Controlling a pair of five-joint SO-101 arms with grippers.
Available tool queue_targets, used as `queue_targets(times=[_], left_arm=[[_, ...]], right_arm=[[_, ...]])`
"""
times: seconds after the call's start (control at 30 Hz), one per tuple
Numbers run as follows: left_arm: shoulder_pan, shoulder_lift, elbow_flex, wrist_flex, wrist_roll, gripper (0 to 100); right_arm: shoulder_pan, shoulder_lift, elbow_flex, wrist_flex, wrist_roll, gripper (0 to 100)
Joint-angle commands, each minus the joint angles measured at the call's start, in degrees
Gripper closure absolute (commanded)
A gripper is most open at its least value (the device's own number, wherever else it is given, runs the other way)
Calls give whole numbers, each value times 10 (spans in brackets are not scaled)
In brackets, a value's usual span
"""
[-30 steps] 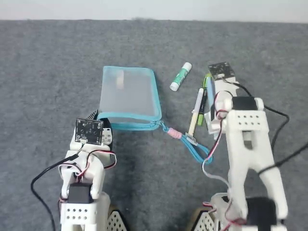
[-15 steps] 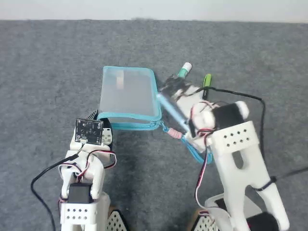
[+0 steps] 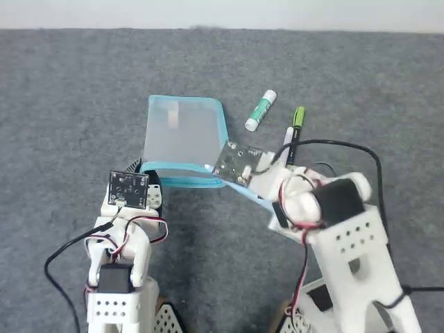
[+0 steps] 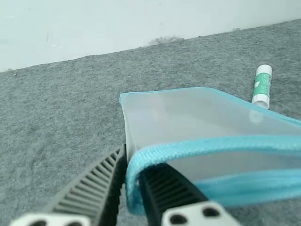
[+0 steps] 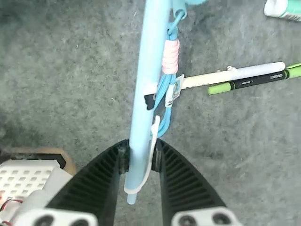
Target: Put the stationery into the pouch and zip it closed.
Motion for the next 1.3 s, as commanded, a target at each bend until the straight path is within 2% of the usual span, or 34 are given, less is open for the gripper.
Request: queue_targets(times=[0.0,0.13,0.33,0.93,1.1,1.27], left_arm=[[5,-1,-6,-4,-4,988],[5,-1,-6,-4,-4,988],[5,-1,-6,-4,-4,988],[5,-1,-6,-4,-4,988],[5,-1,-6,-4,-4,988],[5,-1,-6,-4,-4,988]], right_arm=[[-51,-21,-1,8,4,992],[-85,7,9,-31,-66,992],[-85,66,9,-69,-104,992],[-88,154,9,-116,-102,992],[-91,107,19,-102,-37,992],[-106,92,49,-98,-19,992]])
